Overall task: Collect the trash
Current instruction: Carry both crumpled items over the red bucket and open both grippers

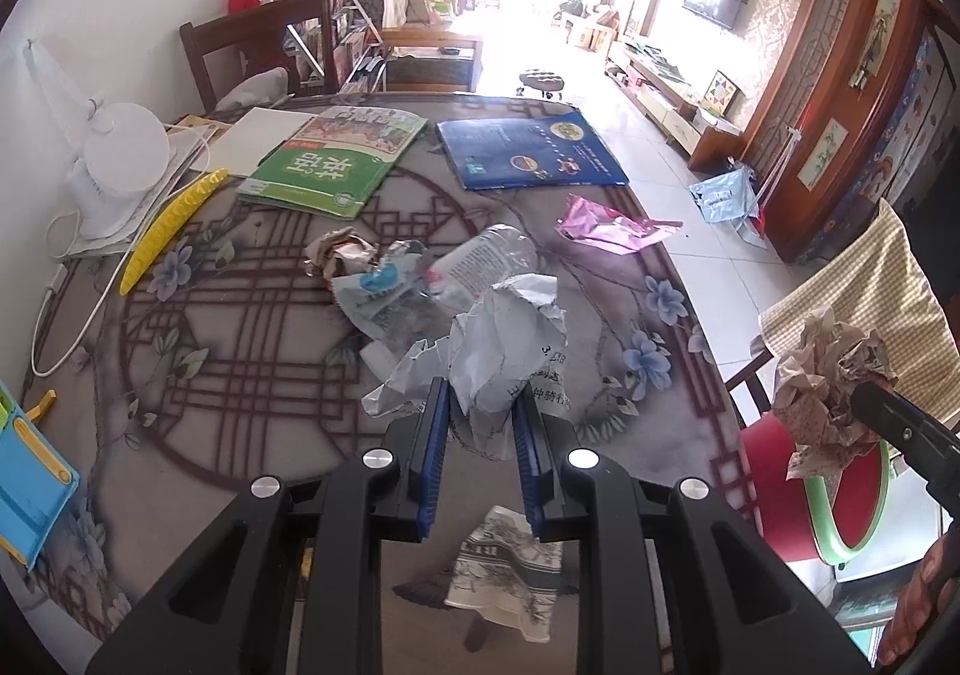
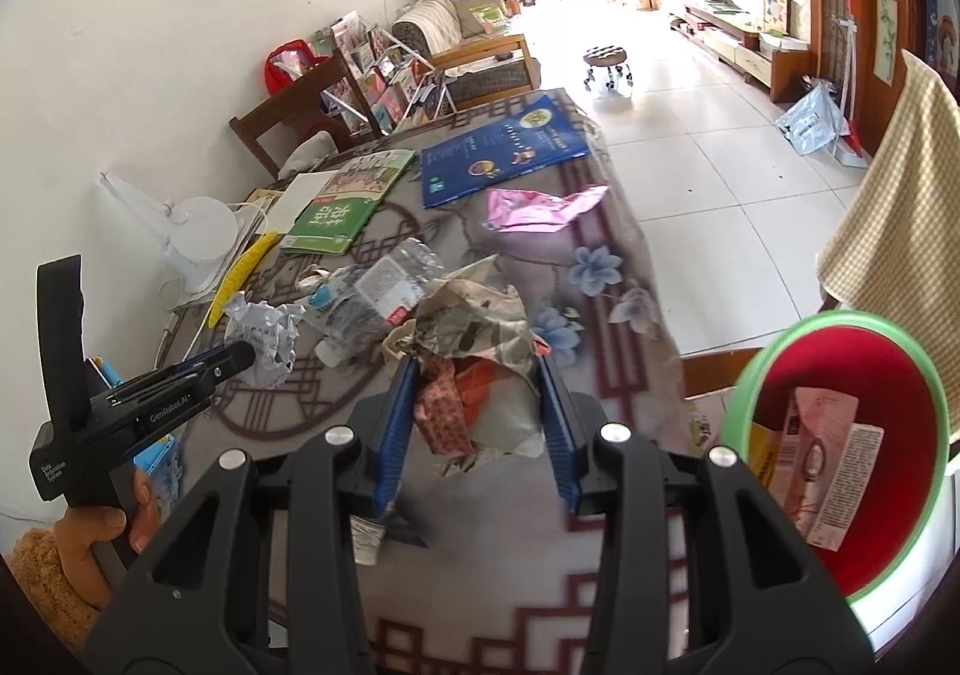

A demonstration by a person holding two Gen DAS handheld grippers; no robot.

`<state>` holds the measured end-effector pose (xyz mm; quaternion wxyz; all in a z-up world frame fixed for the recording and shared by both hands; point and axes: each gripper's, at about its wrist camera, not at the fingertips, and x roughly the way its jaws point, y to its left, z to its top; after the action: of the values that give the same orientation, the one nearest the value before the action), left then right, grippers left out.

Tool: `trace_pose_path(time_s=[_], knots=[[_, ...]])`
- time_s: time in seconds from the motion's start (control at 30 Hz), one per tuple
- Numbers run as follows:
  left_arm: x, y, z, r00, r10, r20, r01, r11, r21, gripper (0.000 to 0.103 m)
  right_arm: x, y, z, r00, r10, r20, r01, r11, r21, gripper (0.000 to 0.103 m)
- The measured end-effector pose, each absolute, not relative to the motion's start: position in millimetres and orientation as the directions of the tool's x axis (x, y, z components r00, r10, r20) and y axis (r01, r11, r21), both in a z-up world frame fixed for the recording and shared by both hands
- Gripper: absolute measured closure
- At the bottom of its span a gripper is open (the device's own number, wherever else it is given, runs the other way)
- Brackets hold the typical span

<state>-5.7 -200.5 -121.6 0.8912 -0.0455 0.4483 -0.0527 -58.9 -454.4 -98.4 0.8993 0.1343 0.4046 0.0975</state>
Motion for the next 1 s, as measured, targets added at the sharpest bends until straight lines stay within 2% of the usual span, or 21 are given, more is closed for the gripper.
trace_pose_path(time_s=[0.53,0.77,1.0], knots=[[-5.3,-311.2,-119.9,0.555,-0.228,-0.8,0.228,0.967,-0.117,0.083,-83.1,-547.6,-102.4,0.688,0.194,-0.7,0.069,0.942,0.329,0.064],[-6.8,-376.5,-118.3,0.509,-0.316,-0.801,0.369,0.92,-0.129,0.083,-101.0,-604.0,-103.9,0.704,0.094,-0.704,0.191,0.93,0.315,0.064],[-13.8,-448.9,-126.6,0.379,-0.426,-0.822,0.532,0.827,-0.183,0.083,-124.9,-654.6,-111.5,0.695,-0.008,-0.719,0.325,0.895,0.305,0.064]])
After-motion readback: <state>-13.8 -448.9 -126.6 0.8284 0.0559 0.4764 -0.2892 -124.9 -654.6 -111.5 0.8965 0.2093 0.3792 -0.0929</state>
